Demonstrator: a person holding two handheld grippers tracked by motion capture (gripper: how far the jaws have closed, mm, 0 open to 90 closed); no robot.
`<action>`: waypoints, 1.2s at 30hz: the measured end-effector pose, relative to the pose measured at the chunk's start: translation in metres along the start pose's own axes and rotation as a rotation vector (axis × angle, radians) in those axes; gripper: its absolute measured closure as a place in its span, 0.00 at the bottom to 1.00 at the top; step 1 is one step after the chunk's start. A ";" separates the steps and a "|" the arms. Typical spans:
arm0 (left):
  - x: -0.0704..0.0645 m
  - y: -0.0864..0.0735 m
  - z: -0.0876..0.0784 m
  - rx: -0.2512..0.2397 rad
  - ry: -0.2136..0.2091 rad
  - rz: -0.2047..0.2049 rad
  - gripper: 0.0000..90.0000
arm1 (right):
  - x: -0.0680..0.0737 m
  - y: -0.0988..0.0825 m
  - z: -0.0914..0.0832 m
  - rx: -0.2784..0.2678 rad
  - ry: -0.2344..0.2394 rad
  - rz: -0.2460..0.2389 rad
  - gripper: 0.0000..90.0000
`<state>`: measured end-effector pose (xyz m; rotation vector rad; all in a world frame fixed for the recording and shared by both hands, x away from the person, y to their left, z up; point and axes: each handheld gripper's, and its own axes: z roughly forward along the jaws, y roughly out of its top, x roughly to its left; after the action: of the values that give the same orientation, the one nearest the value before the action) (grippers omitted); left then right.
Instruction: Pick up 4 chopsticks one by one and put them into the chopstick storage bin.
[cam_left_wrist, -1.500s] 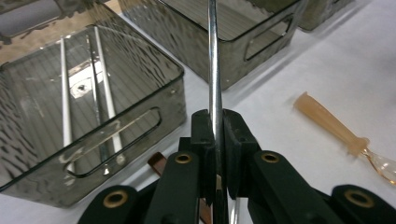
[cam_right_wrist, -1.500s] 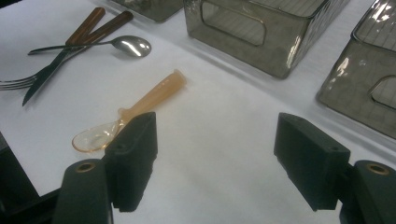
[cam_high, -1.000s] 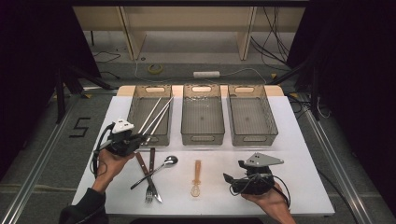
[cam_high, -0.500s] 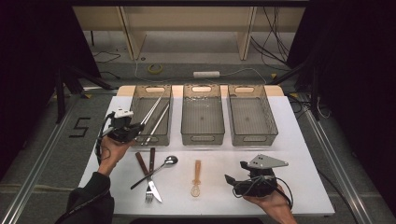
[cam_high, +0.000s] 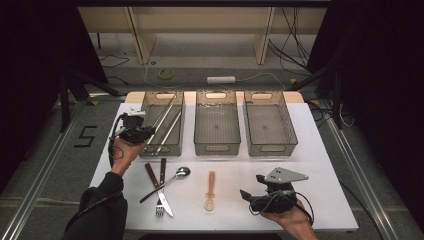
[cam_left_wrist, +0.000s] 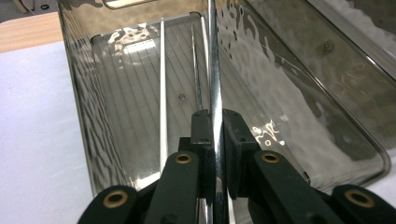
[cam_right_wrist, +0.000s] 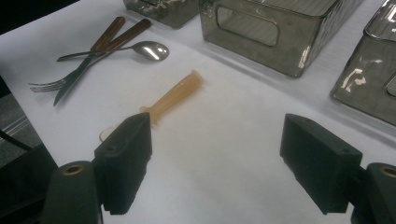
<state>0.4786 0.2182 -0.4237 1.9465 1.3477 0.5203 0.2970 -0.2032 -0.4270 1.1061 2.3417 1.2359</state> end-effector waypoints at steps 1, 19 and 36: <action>0.000 0.001 0.001 0.011 0.006 0.007 0.93 | 0.000 0.000 0.000 -0.001 0.000 -0.001 0.29; 0.005 0.010 0.019 0.068 0.026 -0.022 0.84 | 0.001 -0.001 -0.001 0.016 0.007 -0.007 0.29; -0.018 -0.011 -0.025 0.059 -0.096 0.046 0.36 | 0.000 -0.002 -0.003 -0.008 0.012 0.008 0.29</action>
<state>0.4481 0.2124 -0.4134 2.0281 1.2738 0.4071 0.2945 -0.2058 -0.4262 1.1098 2.3417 1.2567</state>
